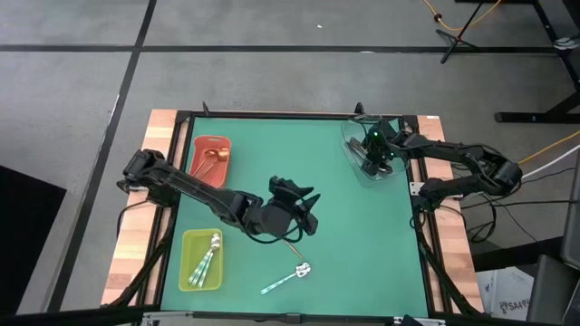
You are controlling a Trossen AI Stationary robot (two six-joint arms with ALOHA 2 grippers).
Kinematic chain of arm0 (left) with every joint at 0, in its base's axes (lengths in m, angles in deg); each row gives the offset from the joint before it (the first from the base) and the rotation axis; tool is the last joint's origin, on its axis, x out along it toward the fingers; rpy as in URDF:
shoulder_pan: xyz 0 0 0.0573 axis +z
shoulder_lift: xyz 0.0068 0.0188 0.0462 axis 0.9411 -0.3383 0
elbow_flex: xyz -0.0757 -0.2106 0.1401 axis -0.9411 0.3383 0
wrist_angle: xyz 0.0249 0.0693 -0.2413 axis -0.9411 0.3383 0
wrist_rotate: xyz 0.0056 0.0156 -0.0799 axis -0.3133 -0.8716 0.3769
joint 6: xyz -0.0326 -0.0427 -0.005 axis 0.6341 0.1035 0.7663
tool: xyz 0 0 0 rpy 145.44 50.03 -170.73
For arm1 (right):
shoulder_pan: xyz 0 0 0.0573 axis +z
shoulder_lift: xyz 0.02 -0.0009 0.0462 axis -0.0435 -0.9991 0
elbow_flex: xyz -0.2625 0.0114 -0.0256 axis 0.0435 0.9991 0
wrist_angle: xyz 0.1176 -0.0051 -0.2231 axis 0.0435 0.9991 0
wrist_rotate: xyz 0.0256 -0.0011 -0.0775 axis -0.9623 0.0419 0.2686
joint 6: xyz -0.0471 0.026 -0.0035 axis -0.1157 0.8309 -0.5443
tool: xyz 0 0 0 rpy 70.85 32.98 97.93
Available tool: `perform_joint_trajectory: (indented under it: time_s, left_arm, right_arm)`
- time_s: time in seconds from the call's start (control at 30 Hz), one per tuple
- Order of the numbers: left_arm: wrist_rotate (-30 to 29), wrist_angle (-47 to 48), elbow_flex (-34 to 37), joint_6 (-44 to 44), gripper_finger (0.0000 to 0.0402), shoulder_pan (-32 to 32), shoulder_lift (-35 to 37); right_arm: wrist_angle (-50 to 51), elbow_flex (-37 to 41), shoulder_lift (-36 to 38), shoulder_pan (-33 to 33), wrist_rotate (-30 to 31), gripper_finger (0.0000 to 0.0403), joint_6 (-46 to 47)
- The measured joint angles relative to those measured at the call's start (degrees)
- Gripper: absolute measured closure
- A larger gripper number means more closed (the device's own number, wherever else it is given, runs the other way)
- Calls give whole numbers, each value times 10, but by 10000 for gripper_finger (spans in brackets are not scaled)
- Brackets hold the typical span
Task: Sort silverware by color (type)
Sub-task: Put the black spoon into the transparent bin
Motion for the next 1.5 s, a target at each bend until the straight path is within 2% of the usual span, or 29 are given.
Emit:
perform_joint_trajectory:
  time_s: [0.13,0.3,0.43,0.53,0.7,0.9,1.13,1.5]
  left_arm:
    - [61,128,-38,210,282,-4,0]
    - [210,221,-39,449,282,0,0]
    - [318,304,-39,609,282,0,-5]
    - [374,357,-39,691,282,0,-5]
    - [399,411,-39,748,282,1,-5]
    - [399,408,-14,794,282,0,-5]
    - [400,338,62,846,282,-3,-5]
    - [400,173,178,867,282,-1,-5]
  right_arm:
    - [0,0,0,0,-1,333,0]
    - [0,0,0,0,-1,333,0]
    - [0,0,0,0,-1,333,0]
    - [0,0,0,0,-2,333,0]
    - [0,0,0,0,-1,333,0]
    - [0,0,0,0,-2,333,0]
    - [0,0,0,0,-2,333,0]
    - [-1,0,0,0,3,333,0]
